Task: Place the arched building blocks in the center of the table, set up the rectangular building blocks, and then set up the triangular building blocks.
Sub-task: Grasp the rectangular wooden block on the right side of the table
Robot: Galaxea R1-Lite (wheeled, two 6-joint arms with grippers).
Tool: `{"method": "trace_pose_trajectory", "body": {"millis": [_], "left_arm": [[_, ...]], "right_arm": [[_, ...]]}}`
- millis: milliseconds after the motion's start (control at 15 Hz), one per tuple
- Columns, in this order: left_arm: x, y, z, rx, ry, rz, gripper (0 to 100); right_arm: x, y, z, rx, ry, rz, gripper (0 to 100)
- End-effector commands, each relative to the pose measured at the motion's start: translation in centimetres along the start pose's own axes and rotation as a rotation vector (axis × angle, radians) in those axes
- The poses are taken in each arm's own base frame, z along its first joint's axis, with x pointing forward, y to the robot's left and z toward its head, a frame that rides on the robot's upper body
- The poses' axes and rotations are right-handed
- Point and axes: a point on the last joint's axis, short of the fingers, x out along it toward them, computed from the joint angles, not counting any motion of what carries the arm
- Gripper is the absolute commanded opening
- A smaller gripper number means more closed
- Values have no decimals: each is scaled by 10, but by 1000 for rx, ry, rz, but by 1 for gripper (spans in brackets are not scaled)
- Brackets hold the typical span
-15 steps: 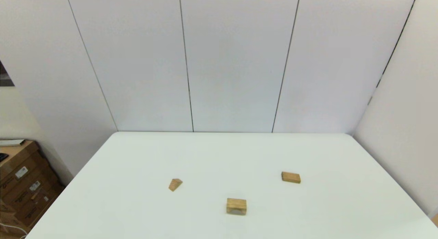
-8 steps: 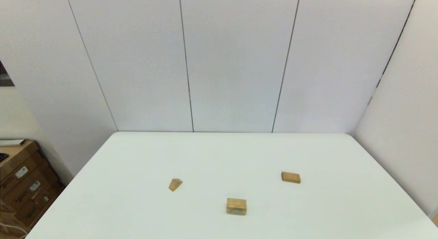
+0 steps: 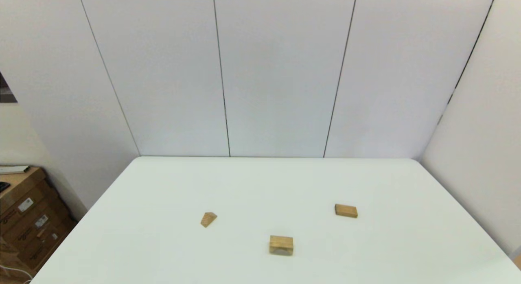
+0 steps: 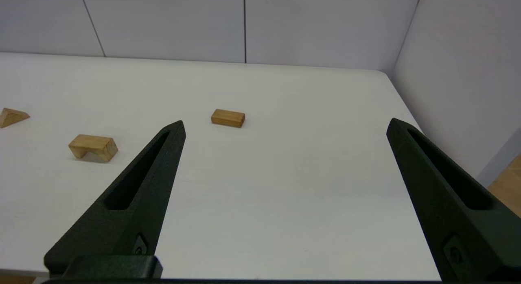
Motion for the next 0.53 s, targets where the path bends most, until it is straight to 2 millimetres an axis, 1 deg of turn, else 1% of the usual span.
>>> {"method": "trace_pose_trajectory", "body": {"millis": [67,333,533], "left_arm": [[12,-2,-15,-10,-6,1,100],[15,-2,-14,-29,-59,4,100],[16,-1,-15,-132,-76,29,100]], "right_arm": [[0,0,0,0,-1,1,100],[0,0,0,0,1,1,100],[0,0,0,0,1,1,100]]}}
